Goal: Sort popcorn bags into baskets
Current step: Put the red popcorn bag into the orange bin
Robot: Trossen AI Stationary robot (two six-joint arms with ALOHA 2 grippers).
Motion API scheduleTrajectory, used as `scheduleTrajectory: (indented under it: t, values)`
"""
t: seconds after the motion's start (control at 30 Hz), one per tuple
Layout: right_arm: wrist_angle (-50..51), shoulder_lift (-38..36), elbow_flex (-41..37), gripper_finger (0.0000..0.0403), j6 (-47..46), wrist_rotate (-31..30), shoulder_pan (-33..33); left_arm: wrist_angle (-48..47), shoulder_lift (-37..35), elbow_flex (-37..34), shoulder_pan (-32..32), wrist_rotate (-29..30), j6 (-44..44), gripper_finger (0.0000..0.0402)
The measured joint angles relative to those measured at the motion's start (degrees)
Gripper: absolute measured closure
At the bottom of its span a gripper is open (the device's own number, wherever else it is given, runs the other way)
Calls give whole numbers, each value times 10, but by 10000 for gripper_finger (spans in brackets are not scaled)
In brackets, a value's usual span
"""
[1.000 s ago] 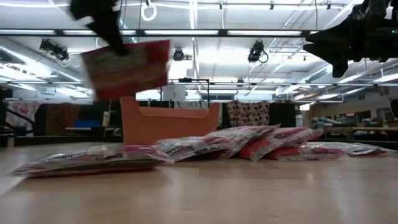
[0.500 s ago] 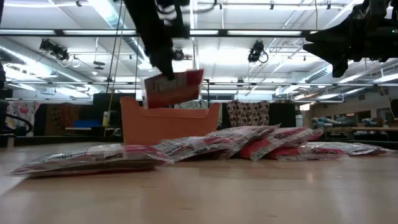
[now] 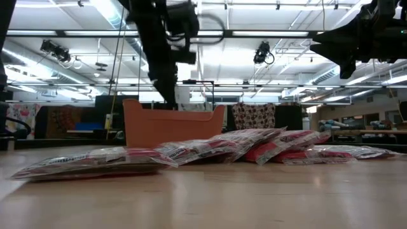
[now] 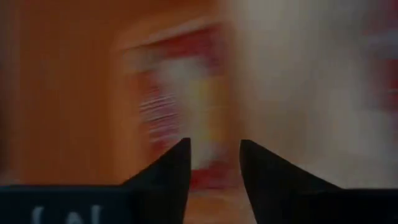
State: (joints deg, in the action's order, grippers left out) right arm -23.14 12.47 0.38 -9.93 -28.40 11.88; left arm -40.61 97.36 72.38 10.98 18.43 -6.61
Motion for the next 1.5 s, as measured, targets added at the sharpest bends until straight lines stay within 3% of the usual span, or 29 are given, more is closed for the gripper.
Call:
scheduleTrajectory:
  t: [0.07,0.3,0.57,0.83,1.03,1.23,1.5]
  values:
    - [0,0,0,271,0,0,0,4,-5,0,-37,-44,-7,242]
    - [0,0,0,271,0,0,0,-19,9,0,-187,-91,-44,238]
    - [-1,0,0,271,0,0,0,-34,34,0,-317,-92,77,229]
    - [-10,6,0,271,0,0,0,-40,51,-20,-416,-90,76,195]
    - [-9,10,0,271,0,1,0,-32,66,-34,-437,-3,82,199]
    - [-9,13,0,271,0,1,0,6,89,-33,-391,-51,43,229]
    - [-17,17,0,271,0,1,0,29,121,-31,-367,-62,-75,246]
